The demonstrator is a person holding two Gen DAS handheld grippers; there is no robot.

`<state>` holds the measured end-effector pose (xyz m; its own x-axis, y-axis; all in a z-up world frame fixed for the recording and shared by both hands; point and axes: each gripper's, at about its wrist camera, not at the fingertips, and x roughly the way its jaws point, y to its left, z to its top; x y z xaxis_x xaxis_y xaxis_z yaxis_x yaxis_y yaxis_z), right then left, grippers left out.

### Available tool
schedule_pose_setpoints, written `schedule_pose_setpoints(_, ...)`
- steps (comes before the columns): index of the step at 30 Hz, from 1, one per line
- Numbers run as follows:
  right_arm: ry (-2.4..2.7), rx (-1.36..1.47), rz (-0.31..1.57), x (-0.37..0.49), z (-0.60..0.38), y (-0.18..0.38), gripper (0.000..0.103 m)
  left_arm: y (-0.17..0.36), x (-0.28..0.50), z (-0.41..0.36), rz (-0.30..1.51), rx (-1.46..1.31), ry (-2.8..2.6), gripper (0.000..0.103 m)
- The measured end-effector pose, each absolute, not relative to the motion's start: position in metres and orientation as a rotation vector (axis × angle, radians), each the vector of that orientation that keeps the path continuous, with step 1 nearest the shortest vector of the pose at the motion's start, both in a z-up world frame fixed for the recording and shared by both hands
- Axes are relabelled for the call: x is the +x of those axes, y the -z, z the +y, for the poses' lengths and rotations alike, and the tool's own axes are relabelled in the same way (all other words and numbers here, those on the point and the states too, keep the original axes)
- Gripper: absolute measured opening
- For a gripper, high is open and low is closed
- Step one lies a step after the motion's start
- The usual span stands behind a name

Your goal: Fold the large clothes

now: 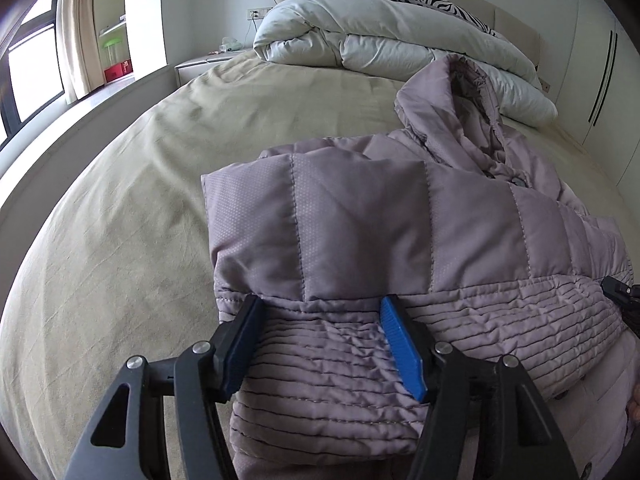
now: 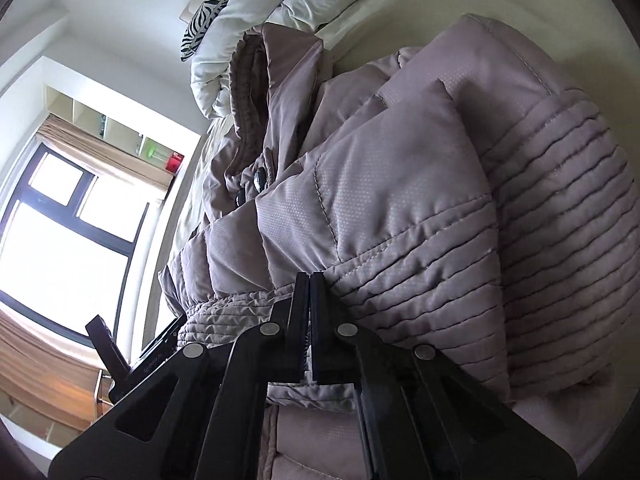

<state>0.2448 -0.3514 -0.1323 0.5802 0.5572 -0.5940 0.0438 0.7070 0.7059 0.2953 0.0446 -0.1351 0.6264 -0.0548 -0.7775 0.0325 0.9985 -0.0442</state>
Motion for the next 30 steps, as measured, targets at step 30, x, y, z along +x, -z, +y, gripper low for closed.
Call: schedule_pose_setpoints(30,-0.313,0.34,0.862,0.281,-0.305,0.117,0.005,0.133,0.328,-0.005,0.864,0.114,0.082,0.077)
